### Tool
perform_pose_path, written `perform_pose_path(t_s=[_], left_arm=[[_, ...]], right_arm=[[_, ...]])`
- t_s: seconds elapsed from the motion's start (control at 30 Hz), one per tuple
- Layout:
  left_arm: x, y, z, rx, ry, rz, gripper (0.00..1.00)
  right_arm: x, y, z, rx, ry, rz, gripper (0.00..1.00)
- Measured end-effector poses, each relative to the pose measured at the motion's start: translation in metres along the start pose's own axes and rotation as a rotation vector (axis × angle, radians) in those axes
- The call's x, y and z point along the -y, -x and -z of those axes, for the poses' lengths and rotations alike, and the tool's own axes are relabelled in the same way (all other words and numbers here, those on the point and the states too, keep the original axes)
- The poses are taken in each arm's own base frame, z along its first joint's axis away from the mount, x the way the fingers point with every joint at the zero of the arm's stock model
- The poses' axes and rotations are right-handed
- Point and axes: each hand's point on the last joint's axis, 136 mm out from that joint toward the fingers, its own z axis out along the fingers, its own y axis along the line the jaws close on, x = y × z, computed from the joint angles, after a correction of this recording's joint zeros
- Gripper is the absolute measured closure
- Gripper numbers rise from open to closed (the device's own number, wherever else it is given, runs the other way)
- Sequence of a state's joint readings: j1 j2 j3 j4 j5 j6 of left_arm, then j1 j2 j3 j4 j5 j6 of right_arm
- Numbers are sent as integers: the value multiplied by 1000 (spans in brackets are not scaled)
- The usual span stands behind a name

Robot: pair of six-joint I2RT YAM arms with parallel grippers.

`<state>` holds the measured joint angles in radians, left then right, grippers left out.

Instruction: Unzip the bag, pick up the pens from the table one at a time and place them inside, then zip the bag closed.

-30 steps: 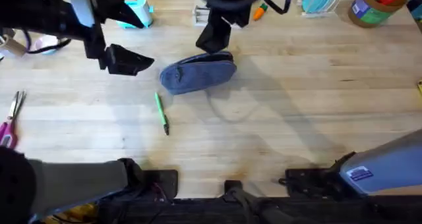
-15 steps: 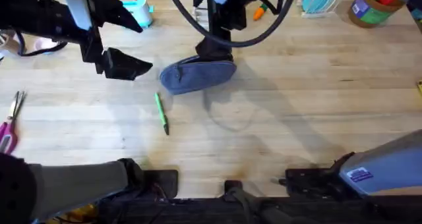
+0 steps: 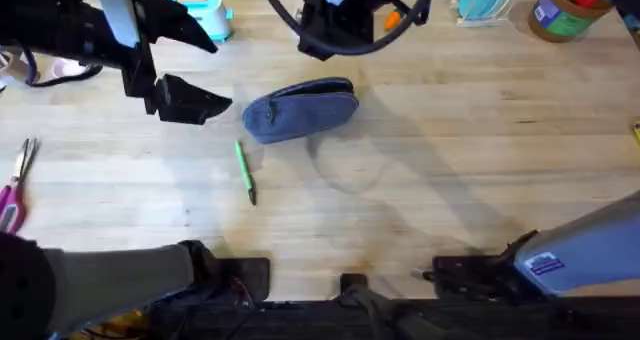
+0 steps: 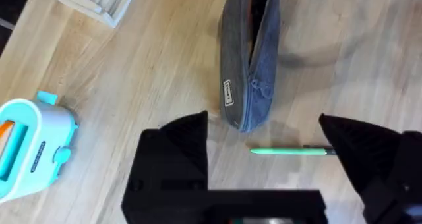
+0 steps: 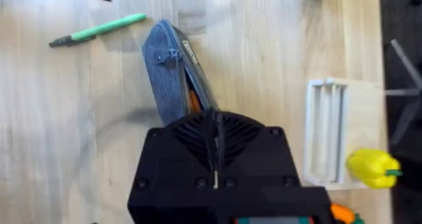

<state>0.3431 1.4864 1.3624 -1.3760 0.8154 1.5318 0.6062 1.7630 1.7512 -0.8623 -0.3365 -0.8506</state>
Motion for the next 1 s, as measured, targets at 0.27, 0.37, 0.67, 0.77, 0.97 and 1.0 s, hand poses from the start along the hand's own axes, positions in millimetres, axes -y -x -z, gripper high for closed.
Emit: perform_pose_path(t_s=[0.27, 0.37, 0.67, 0.77, 0.97, 1.0], left_arm=[[3, 0, 0, 0, -9, 9, 7], [2, 1, 0, 5, -7, 7, 7], [0, 8, 0, 45, -1, -3, 7], [0, 8, 0, 49, -1, -3, 6], [0, 9, 0, 53, -1, -3, 7], [0, 9, 0, 53, -2, -3, 7]], right_arm=[[-10, -35, -59, -37, 171, -100, 966], [-19, -50, -80, -73, 233, -134, 966], [-18, -59, -97, -83, 249, -144, 968], [-19, -59, -97, -82, 251, -144, 968], [-26, -68, -115, -100, 289, -162, 967], [-28, -70, -120, -105, 297, -163, 968]])
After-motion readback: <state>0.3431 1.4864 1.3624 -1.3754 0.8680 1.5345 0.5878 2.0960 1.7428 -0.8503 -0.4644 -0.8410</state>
